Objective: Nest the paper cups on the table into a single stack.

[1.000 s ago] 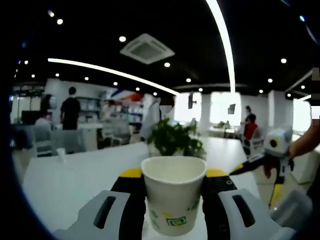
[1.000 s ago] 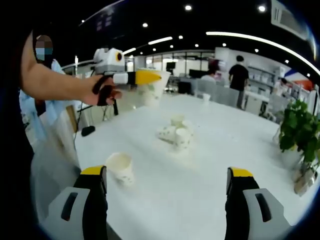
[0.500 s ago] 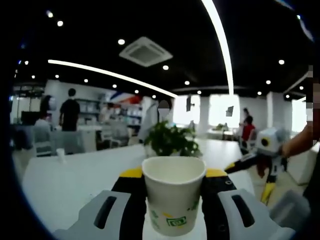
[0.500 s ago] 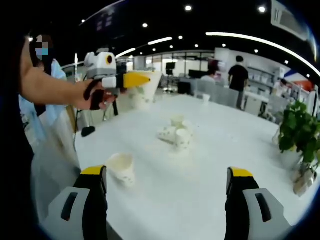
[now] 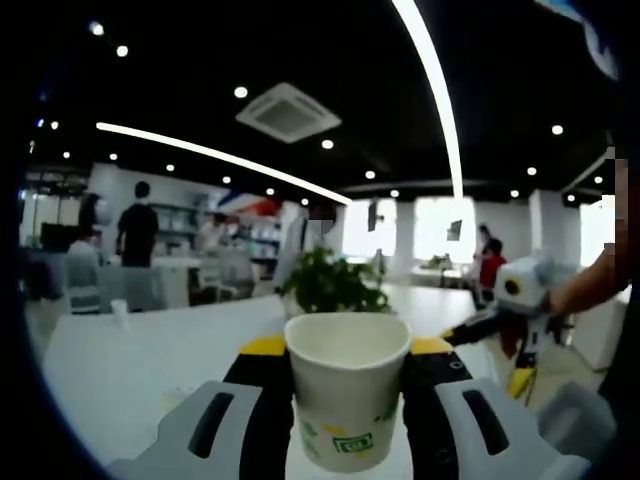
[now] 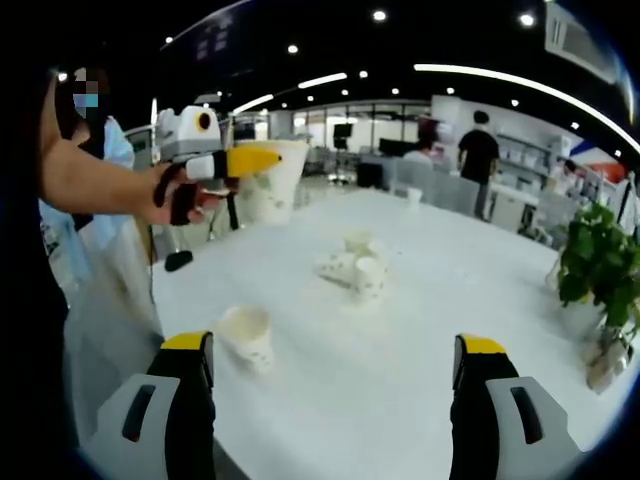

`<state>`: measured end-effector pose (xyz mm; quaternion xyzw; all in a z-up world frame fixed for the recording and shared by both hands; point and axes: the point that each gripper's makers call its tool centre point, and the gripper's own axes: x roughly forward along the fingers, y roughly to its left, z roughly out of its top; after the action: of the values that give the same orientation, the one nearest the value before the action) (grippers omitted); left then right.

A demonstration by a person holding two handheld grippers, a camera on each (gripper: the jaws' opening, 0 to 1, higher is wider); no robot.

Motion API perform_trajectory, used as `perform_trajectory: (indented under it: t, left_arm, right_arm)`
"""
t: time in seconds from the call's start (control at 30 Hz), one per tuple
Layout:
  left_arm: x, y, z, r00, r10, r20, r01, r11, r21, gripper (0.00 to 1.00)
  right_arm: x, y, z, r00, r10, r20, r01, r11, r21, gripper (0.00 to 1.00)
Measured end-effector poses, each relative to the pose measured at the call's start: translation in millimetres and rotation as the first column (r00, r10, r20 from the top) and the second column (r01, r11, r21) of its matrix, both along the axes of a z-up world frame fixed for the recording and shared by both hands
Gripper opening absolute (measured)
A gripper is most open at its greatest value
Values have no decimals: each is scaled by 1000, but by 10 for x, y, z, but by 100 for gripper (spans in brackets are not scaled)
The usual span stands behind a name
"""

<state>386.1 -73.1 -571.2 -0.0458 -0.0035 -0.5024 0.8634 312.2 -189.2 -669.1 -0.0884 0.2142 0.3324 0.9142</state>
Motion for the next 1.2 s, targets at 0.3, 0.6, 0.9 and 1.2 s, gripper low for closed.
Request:
perform_trajectory:
  t: [0.3, 0.6, 0.9, 1.2]
  left_arm:
    - [-115, -8, 54, 1000, -11, 11, 11, 1000, -4, 40]
    - [-225, 17, 75, 1000, -14, 17, 14, 1000, -4, 40]
    - [-362, 18, 76, 1000, -22, 15, 22, 1000, -10, 40]
    - [-474, 11, 114, 999, -26, 25, 27, 999, -18, 40]
  right_arm:
    - [-20, 2, 0, 1000, 2, 2, -2, 1000, -3, 98]
    - [-36, 10, 2, 1000, 2, 5, -2, 1000, -4, 99]
    - [-69, 36, -10, 1000, 7, 5, -7, 1000, -7, 100]
    - [-82, 60, -7, 1000, 11, 8, -11, 1000, -10, 100]
